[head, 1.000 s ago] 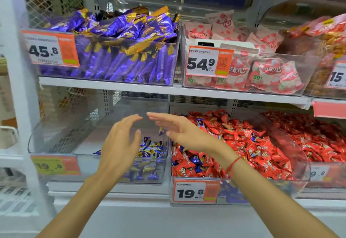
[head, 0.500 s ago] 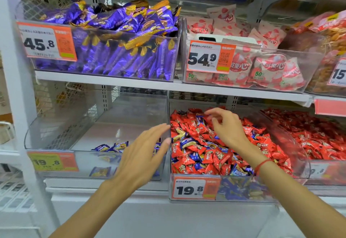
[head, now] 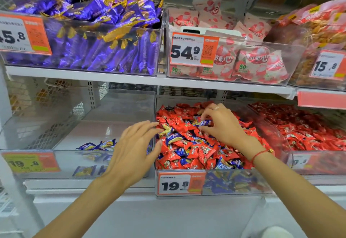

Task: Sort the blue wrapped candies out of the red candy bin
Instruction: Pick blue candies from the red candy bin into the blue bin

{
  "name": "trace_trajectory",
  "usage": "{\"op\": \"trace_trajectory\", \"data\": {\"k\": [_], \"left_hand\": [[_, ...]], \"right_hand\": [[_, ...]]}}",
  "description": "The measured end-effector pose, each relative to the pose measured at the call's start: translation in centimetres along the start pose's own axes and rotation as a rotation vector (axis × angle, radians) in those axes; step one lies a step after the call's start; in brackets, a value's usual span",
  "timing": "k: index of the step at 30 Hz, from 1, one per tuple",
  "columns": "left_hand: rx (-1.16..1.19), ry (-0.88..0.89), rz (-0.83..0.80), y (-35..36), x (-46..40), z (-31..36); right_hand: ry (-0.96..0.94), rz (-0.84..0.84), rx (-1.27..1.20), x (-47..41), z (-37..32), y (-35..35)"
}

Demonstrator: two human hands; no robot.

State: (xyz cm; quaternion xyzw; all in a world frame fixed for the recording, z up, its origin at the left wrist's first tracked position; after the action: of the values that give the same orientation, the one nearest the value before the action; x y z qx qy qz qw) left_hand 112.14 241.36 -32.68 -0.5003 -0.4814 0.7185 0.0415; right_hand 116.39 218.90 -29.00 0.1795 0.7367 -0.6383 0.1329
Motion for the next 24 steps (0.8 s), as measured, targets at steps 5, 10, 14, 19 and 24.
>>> {"op": "trace_trajectory", "data": {"k": [5, 10, 14, 19, 24], "left_hand": [[-0.225, 0.102, -0.156, 0.8, -4.4, 2.0], [-0.437, 0.133, -0.516, 3.7, -6.9, 3.5], [-0.261, 0.077, -0.451, 3.4, -6.8, 3.5], [0.117, -0.065, -0.044, 0.3, -4.5, 1.9], [0.529, -0.218, 0.312, -2.0, -2.4, -0.2]], "right_hand": [[0.258, 0.079, -0.493, 3.3, 3.2, -1.8], [0.241, -0.099, -0.474, 3.4, 3.0, -1.9], [0.19, -0.201, -0.46, 3.3, 2.6, -1.8], [0.122, -0.29, -0.296, 3.0, 0.9, 0.5], [0.182, -0.485, 0.001, 1.8, -0.3, 3.2]]}}
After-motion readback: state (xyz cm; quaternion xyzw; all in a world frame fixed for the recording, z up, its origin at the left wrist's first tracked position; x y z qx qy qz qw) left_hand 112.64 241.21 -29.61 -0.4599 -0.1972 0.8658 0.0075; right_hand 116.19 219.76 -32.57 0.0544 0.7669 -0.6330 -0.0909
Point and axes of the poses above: each hand's wrist, its own x-axis away from the middle knuckle, its own y-axis out of the palm, z = x × y, the point moved 7 cm from there along -x, towards the middle knuckle, and after that the axes turned 15 degrees about y, right-handed, at the moved point
